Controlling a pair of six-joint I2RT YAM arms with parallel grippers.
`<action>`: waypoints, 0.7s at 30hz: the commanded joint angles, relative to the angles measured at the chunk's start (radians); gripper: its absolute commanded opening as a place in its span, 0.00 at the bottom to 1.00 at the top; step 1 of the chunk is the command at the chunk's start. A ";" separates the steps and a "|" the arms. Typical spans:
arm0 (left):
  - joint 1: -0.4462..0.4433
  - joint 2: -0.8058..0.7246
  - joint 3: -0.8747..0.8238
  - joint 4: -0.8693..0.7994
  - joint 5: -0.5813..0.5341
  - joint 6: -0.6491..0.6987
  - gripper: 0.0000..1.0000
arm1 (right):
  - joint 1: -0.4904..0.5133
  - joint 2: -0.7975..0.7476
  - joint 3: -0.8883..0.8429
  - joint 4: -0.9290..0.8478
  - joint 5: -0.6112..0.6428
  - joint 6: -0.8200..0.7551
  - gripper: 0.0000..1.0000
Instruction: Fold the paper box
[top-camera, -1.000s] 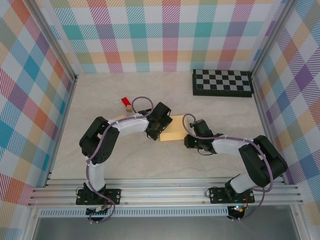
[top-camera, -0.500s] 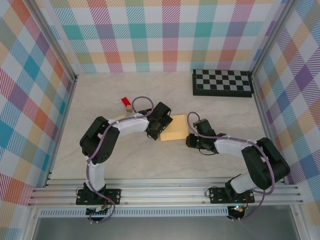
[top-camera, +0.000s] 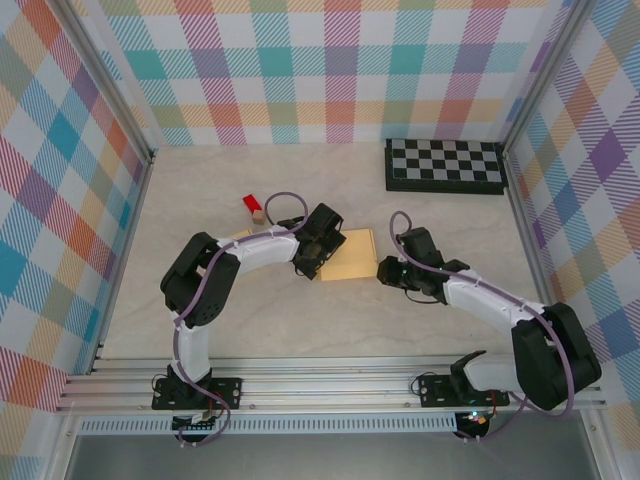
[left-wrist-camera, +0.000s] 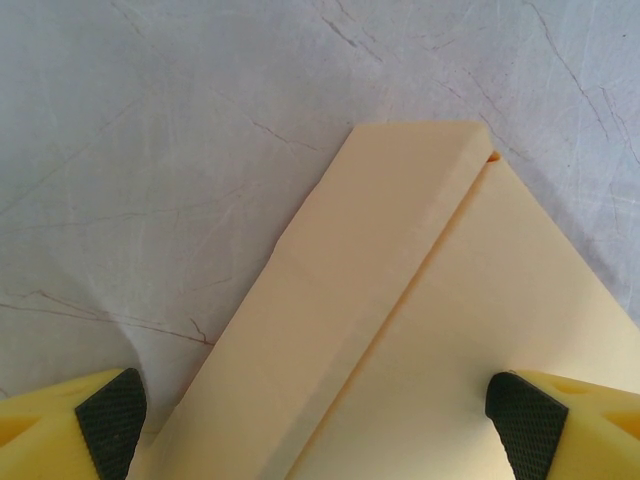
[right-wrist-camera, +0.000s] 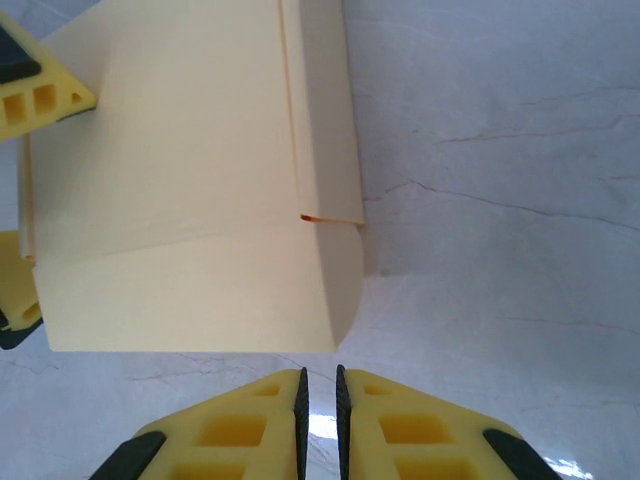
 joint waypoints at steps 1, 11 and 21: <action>0.019 0.093 -0.038 -0.172 -0.017 0.010 0.92 | -0.004 0.036 0.047 0.004 -0.058 -0.024 0.20; 0.019 0.099 -0.020 -0.182 -0.009 0.017 0.91 | -0.092 0.205 0.224 -0.091 0.034 -0.225 0.46; 0.019 0.102 -0.005 -0.188 -0.007 0.022 0.91 | -0.141 0.383 0.321 0.004 -0.185 -0.251 0.48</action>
